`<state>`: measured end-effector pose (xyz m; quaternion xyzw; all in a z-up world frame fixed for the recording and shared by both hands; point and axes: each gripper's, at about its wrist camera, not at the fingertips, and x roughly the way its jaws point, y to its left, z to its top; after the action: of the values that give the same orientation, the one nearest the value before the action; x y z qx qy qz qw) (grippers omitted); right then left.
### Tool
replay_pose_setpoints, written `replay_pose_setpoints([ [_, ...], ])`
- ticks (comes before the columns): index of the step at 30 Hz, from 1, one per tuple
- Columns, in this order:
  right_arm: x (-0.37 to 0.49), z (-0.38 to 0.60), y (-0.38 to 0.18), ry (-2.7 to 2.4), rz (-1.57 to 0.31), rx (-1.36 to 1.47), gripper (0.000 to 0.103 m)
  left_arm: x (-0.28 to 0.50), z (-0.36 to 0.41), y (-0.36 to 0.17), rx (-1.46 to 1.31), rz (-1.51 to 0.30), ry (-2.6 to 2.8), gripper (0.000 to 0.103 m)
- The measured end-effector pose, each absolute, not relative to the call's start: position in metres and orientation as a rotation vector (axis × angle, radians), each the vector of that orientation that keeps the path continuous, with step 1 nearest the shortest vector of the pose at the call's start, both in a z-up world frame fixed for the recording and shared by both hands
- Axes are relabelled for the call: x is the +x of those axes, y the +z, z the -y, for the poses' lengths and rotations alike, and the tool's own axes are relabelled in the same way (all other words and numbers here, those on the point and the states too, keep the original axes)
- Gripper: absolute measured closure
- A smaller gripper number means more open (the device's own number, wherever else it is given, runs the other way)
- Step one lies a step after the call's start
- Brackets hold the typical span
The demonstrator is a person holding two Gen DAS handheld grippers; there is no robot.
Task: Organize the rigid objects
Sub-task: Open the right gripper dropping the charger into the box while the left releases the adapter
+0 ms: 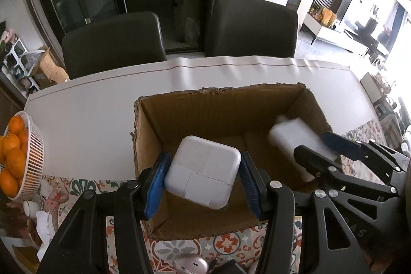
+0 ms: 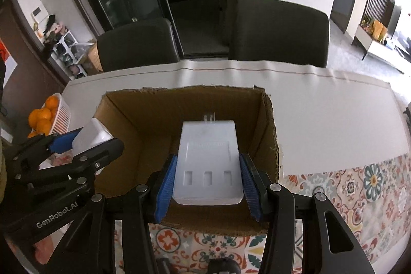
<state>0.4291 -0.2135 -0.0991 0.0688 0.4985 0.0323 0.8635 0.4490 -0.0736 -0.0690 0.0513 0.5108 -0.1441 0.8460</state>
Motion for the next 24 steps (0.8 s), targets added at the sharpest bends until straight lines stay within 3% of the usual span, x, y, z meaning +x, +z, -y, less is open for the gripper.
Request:
replay_pose_setpoints([
  [6,0.427,0.222,-0.104,0.024,-1.047,0.173,0.048,0.446,0.073,-0.061,0.129,-1.041,-0.278,0.036],
  [14,0.406,0.221,-0.086,-0.021,-0.978,0.169,0.047,0.427,0.067,-0.042,0.150,-0.972,-0.233,0.029],
  [24,0.366,0.210,-0.054,-0.058,-0.865,0.125,0.032,0.387,0.054,-0.016,0.170,-0.870,-0.191,0.018],
])
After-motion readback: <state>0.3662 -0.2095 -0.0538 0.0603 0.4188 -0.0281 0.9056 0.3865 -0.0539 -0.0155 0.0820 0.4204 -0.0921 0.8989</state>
